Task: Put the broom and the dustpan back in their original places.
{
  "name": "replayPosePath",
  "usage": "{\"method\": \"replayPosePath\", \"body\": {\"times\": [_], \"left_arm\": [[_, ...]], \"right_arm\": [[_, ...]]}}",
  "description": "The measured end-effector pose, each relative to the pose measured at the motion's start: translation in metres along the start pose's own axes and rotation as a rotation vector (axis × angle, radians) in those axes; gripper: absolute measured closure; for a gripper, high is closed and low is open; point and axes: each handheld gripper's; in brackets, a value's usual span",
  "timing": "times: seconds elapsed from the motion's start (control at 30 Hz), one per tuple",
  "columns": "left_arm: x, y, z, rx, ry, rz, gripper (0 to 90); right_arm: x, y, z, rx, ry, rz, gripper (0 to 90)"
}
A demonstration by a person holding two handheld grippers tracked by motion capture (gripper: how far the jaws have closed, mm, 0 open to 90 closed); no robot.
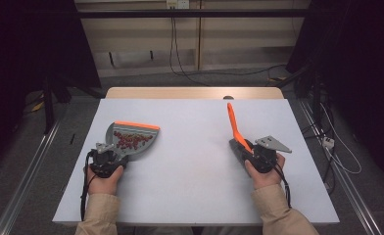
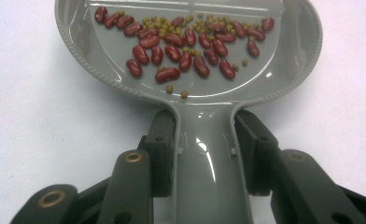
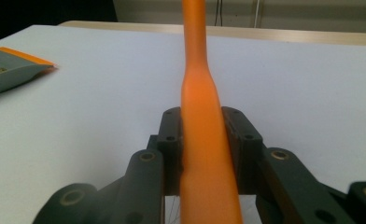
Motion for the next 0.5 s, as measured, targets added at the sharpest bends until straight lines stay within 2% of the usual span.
{"method": "replayPosePath", "body": {"times": [0.27,0.5], "left_arm": [[-0.005,0.002,0.000,-0.011,0.019,0.025,57.2],[-0.005,0.005,0.001,0.003,0.016,0.045,52.8]], "right_arm": [[-0.002,0.006,0.002,0.017,0.000,0.012,70.6],[-0.007,0.014,0.003,0.028,0.008,0.037,68.9]]}}
Point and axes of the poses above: each handheld gripper's, and its own axes: x roughly forward along the jaws, z roughly out of its underside, y roughly to its right, and after that the axes turned 9 degrees about y, right-handed
